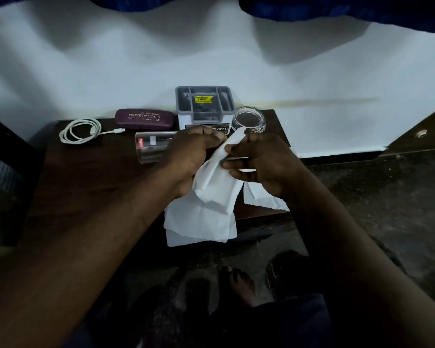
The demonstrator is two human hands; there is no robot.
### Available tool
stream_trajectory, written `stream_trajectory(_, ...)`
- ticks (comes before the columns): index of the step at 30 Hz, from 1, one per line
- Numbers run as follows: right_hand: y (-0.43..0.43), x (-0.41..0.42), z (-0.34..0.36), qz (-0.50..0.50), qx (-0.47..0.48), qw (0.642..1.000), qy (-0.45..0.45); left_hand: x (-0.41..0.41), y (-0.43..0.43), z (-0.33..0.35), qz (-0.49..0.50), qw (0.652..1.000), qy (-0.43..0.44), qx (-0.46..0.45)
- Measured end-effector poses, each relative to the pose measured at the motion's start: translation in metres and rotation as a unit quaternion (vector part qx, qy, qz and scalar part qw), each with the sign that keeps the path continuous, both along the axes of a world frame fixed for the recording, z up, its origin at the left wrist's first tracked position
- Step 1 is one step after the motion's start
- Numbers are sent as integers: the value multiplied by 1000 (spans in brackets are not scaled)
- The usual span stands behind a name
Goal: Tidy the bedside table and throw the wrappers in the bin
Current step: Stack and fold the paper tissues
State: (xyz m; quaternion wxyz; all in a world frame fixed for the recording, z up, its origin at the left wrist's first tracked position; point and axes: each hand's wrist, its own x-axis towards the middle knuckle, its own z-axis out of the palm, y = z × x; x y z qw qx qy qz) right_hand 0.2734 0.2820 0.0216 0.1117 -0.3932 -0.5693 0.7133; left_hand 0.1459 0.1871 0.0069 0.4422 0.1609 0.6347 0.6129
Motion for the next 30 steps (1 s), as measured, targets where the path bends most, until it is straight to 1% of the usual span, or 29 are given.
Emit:
stream_trajectory(3, 3, -2, 2, -9, -26, 999, 30, -3, -1, 6, 11, 1000, -21, 11)
stream_trajectory(7, 3, -5, 2, 15, -68, 996, 53, -7, -9, 12, -60, 997, -52, -11)
stream_trajectory(10, 2, -7, 6, 68, -152, 979, 119, -12, -14, 10, -68, 995, -70, -20)
stream_trajectory(12, 0, -6, 9, 112, -213, 953, 186, -19, -18, 9, -76, 990, -123, 1)
stream_trajectory(14, -2, -5, 9, 138, -247, 931, 230, -27, -24, 7, -113, 966, -225, 62)
stream_trajectory(15, -2, -5, 8, 142, -250, 928, 235, -30, -28, 7, -123, 951, -272, 80)
stream_trajectory(16, -1, -5, 5, 137, -248, 931, 231, -33, -31, 6, -125, 941, -303, 84)
stream_trajectory(17, 1, -5, 4, 128, -247, 934, 223, -35, -34, 6, -125, 938, -312, 84)
stream_trajectory(21, 7, -1, 2, 93, -213, 960, 156, -38, -43, 8, -74, 961, -259, 69)
stream_trajectory(25, 9, 1, -8, 58, -140, 986, 71, -44, -50, 7, -72, 969, -236, 34)
stream_trajectory(27, 12, 2, -14, 45, -106, 992, 42, -47, -50, 3, -61, 976, -207, 19)
stream_trajectory(30, 13, 2, -19, 17, -86, 996, 12, -47, -51, -5, -67, 985, -160, -10)
